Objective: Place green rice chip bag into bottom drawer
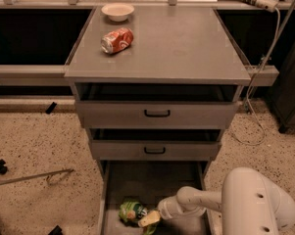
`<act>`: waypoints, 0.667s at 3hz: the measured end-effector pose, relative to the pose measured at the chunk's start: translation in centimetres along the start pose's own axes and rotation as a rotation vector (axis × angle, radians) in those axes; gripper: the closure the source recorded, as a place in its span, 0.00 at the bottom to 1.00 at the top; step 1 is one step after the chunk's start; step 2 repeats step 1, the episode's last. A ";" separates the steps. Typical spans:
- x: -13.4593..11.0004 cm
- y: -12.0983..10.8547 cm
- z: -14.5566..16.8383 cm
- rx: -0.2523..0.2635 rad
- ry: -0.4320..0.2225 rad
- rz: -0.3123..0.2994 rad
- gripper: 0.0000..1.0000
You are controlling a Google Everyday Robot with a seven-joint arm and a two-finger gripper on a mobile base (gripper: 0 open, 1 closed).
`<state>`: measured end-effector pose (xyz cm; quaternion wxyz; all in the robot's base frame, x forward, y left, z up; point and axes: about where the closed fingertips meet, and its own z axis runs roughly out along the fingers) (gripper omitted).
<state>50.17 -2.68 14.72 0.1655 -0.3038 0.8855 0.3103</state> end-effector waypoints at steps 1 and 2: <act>0.0 0.0 0.0 0.000 0.000 0.000 0.00; 0.0 0.0 0.0 0.000 0.000 0.000 0.00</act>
Offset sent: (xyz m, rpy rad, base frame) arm 0.0000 0.0000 0.0000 0.0000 0.0000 0.0000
